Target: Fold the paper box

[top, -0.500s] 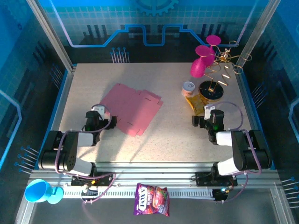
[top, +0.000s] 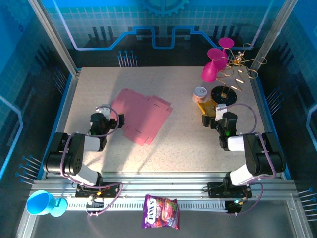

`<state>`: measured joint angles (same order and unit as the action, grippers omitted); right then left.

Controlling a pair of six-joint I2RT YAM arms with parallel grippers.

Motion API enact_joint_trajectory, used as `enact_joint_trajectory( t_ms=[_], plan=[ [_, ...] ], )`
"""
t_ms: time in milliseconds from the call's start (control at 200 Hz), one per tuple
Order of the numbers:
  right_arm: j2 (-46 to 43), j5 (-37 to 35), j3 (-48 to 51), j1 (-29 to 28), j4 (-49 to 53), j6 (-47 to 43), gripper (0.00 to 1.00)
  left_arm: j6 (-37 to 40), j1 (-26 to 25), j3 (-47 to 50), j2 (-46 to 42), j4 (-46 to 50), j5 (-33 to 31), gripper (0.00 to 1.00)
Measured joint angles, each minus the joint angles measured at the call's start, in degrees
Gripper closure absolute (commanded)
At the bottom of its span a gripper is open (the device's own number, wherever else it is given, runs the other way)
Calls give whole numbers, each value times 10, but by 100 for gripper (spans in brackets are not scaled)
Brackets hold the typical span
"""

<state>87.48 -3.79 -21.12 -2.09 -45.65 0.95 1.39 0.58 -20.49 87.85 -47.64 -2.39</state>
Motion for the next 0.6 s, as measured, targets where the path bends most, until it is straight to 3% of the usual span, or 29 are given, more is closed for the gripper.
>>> enact_joint_trajectory(
  t_ms=[330,595],
  plan=[
    [2,1,1,-6,-32,-6,0,-2,0,1,2,-30,7,1],
    [14,-23,90,-30,-191,-15,0,-15,-5,61,0,-131,-29,1]
  ],
)
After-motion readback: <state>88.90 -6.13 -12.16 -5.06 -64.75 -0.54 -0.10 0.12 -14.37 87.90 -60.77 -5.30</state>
